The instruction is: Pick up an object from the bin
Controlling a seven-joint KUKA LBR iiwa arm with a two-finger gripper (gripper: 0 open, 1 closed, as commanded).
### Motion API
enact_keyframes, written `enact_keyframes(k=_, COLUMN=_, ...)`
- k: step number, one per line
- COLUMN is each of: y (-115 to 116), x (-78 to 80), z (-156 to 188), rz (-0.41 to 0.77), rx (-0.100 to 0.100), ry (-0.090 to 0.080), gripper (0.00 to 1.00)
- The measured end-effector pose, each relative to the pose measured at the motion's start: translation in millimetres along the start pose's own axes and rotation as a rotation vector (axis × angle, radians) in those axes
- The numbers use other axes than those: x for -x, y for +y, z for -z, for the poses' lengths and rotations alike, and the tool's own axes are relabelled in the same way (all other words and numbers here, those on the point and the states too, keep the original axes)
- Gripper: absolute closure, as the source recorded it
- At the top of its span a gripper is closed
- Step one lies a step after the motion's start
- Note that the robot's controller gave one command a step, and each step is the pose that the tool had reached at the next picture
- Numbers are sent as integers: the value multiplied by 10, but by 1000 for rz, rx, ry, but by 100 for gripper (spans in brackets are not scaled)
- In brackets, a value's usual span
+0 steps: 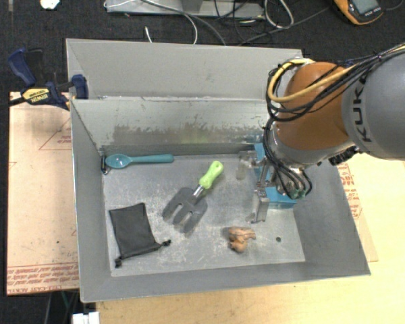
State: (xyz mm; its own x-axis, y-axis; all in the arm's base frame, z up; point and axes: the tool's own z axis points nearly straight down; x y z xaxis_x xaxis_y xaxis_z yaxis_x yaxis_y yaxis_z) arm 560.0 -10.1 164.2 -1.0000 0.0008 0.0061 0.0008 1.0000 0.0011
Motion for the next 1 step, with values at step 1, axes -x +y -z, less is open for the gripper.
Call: enact_keyframes(k=1, y=-1, x=18, z=38, rz=0, rx=0, ry=-7, gripper=0)
